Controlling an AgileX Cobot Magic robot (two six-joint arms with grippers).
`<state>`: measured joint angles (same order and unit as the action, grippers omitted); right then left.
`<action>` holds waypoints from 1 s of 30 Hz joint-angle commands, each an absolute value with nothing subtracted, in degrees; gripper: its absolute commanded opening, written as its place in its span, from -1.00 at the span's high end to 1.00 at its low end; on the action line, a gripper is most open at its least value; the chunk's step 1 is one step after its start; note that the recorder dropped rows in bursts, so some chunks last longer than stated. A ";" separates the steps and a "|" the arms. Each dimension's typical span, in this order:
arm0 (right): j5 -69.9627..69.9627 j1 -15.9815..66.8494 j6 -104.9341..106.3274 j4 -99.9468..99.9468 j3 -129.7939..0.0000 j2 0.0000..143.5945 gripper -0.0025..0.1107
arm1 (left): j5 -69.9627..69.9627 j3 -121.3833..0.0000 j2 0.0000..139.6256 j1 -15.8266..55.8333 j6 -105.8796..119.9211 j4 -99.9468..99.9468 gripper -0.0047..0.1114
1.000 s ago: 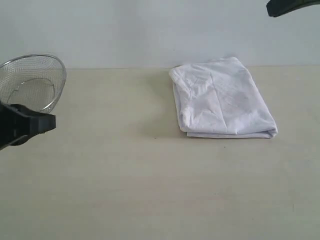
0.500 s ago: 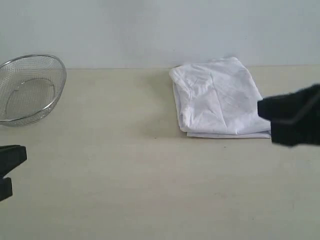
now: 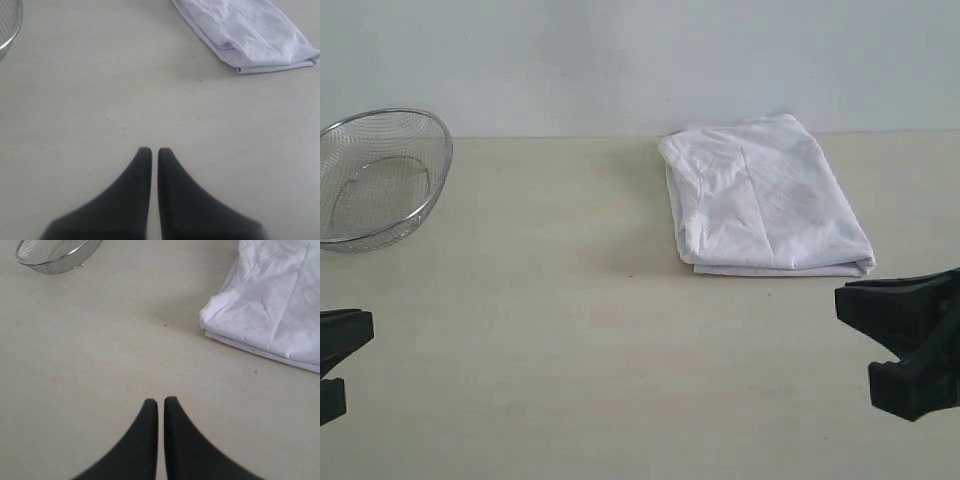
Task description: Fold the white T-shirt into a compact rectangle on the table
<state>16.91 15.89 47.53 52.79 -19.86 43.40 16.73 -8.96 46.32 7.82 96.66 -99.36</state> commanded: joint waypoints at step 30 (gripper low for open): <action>5.20 1.11 40.65 49.86 -1.07 7.21 0.96 | 16.27 -8.80 46.04 8.06 97.09 -99.95 0.84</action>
<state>5.54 1.34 42.91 51.36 -3.09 7.51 16.73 -8.96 46.32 7.82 96.66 -99.39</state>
